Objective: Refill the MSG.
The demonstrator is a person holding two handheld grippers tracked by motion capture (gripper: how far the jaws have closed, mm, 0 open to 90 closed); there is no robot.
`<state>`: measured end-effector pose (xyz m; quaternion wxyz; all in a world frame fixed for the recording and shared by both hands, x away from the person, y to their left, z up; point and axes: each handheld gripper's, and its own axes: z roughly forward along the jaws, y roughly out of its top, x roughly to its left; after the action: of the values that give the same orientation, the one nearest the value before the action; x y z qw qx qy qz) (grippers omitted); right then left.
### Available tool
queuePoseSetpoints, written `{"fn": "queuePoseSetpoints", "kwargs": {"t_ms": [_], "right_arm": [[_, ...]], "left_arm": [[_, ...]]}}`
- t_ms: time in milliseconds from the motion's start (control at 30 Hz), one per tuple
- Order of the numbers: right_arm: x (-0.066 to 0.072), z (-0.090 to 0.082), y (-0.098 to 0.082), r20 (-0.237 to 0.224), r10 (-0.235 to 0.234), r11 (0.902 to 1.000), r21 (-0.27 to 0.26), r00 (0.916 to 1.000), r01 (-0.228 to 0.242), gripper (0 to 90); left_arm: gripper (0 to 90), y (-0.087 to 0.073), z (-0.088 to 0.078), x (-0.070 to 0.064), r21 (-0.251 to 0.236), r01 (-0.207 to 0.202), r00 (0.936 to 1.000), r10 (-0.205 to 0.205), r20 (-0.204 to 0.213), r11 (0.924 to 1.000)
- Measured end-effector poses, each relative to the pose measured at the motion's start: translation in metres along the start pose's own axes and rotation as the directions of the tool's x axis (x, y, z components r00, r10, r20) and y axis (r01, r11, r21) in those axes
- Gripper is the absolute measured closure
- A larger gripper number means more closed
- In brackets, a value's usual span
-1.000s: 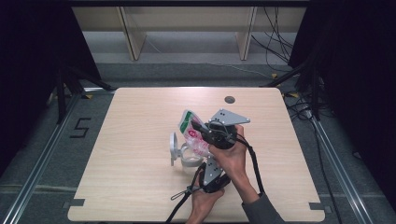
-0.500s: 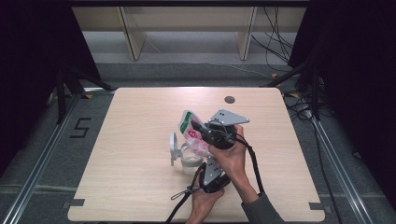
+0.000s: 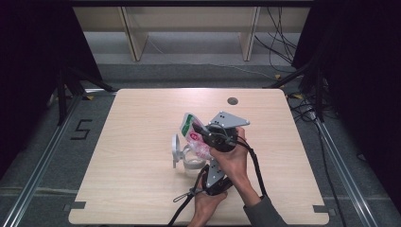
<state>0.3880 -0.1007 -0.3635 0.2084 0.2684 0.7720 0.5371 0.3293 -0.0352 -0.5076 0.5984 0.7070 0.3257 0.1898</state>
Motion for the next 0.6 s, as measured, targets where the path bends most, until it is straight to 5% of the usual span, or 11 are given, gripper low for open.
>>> {"fn": "queuePoseSetpoints", "kwargs": {"t_ms": [100, 600], "right_arm": [[0.0006, -0.0007, -0.0002, -0.007, 0.024, 0.9996, 0.012, 0.9997, -0.024, 90.0], [0.0004, 0.0028, -0.0019, -0.001, -0.006, 0.9999, 0.01, 1.0, 0.006, 90.0]], "left_arm": [[76.3, -0.0003, 0.0007, 0.0007, 0.0, 0.004, 1.0, -0.004, 0.004, 1.0], [76.2, -0.0013, 0.0006, 0.0009, 0.008, 0.002, 0.9999, -0.002, 0.01, 1.0]]}}
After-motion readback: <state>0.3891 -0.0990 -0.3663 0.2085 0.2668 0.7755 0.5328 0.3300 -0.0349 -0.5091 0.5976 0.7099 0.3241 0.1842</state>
